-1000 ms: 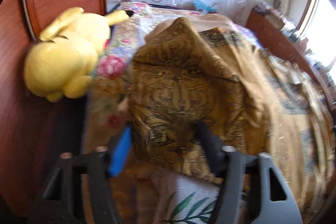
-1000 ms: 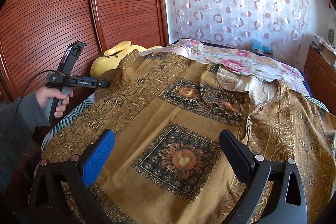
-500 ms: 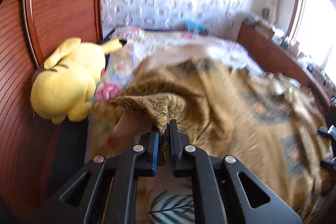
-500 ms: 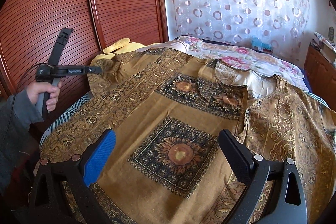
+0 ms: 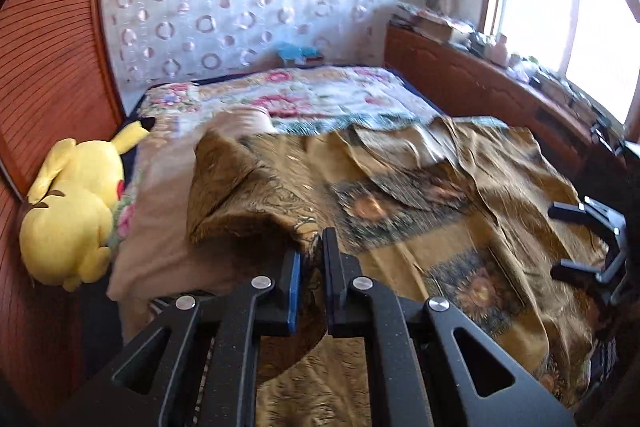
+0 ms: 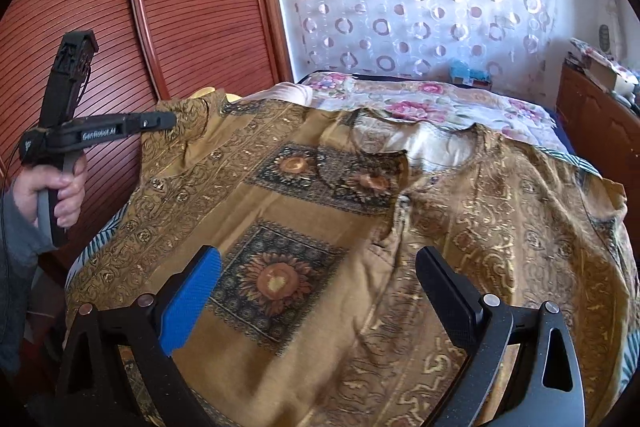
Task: Fold small clothes
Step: 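Lift the grasped side panel with the left tool and fold it inward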
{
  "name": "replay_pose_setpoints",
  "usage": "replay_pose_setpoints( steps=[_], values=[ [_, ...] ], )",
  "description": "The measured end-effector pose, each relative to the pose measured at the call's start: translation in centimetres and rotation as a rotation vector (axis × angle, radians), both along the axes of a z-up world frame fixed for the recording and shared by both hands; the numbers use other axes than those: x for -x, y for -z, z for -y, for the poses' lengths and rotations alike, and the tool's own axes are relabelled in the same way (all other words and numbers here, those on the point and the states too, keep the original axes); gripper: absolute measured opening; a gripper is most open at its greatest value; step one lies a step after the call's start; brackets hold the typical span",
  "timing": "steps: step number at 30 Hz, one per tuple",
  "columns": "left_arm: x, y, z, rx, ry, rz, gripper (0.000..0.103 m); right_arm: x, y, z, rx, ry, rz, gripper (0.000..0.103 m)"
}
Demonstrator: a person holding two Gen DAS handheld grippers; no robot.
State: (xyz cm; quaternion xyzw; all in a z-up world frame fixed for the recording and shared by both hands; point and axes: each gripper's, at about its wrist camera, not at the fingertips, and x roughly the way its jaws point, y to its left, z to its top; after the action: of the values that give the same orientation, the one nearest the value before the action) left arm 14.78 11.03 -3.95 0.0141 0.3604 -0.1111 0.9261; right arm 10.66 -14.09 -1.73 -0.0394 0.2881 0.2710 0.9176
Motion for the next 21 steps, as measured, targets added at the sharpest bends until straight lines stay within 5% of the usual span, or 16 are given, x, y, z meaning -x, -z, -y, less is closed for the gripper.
replay_pose_setpoints(
  steps=[8,15,21],
  values=[
    [2.0,0.7,1.8,-0.006,0.031,-0.011,0.014,0.2,0.2,0.7,-0.018,0.029,-0.017,0.098],
    [4.4,-1.1,1.7,0.022,0.015,0.056,0.044,0.3,-0.4,0.0,-0.003,0.023,-0.014,0.094],
    [5.9,-1.5,0.5,0.021,-0.046,0.102,0.044,-0.3,-0.9,-1.2,0.02,0.008,-0.001,0.089]
  ],
)
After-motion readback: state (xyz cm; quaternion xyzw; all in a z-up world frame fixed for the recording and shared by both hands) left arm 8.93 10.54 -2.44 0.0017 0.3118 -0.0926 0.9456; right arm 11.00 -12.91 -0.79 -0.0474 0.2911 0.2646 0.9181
